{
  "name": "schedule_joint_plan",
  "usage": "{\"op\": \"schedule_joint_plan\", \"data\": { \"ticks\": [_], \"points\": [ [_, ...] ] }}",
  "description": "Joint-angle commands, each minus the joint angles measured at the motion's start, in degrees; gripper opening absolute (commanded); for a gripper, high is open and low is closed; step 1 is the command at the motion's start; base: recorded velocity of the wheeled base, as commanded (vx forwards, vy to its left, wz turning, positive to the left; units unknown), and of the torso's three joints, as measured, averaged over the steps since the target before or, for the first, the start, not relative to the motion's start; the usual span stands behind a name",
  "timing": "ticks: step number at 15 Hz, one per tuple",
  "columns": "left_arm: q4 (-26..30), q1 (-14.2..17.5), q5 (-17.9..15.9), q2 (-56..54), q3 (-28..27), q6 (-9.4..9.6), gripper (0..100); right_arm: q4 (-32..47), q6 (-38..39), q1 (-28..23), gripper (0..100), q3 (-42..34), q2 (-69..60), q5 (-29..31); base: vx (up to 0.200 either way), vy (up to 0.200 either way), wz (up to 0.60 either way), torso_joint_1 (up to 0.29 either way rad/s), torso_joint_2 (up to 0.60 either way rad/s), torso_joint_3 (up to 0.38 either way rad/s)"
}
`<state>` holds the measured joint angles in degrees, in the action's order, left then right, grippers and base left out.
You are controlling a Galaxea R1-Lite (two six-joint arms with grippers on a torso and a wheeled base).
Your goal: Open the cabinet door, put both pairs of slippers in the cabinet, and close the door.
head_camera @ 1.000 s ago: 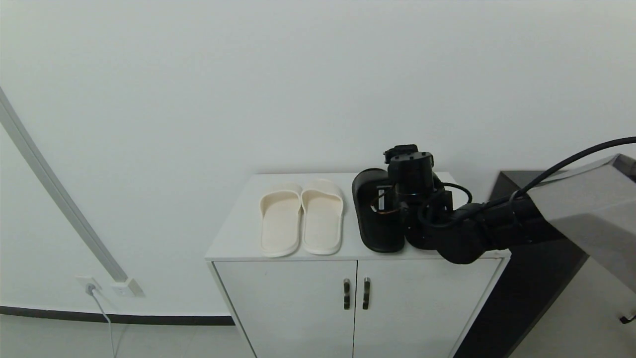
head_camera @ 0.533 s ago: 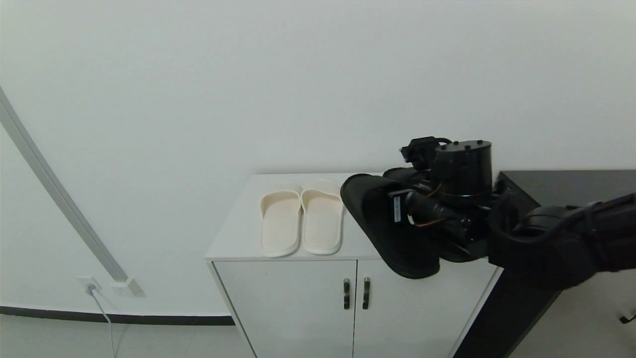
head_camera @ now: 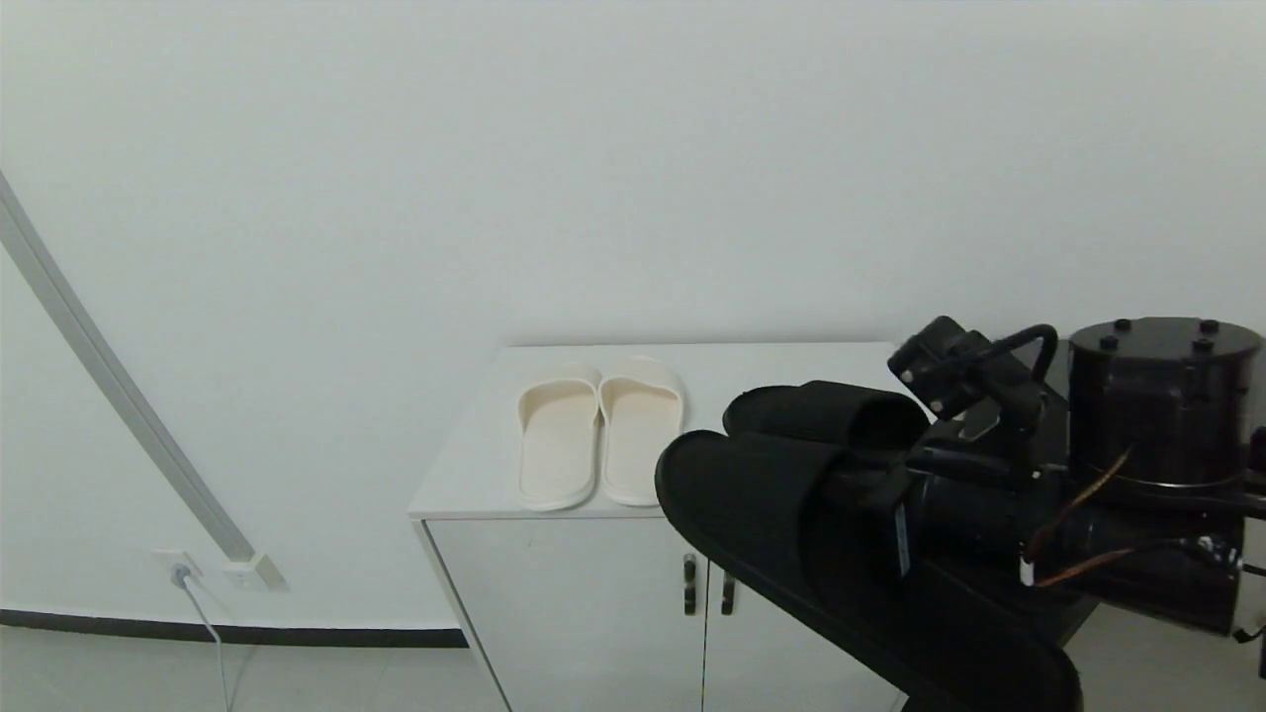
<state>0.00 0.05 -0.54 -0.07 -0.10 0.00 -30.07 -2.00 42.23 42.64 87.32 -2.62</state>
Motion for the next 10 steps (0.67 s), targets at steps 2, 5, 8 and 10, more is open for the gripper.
{"op": "schedule_joint_plan", "data": {
  "ticks": [2,5,8,10],
  "points": [
    [0.0,0.04,0.01,0.07,0.01,0.09,0,-2.01,-8.28,-1.36,0,-6.61,-5.23,-4.5,0.0,0.0,0.0,0.0,0.0,0.0],
    [0.0,0.04,0.01,0.07,0.01,0.0,0,-8.95,-12.41,-2.24,0,-10.39,-3.83,-6.96,0.0,0.0,0.0,0.0,0.0,0.0],
    [0.0,0.04,0.01,0.07,0.01,0.0,0,-12.9,-12.06,-2.15,0,-10.56,-1.8,-7.66,0.0,0.0,0.0,0.0,0.0,0.0],
    [0.0,0.04,0.01,0.07,0.01,0.0,0,-12.99,-11.27,-2.06,0,-10.39,-0.66,-7.66,-0.1,0.0,0.0,0.004,0.0,0.004]
  ]
}}
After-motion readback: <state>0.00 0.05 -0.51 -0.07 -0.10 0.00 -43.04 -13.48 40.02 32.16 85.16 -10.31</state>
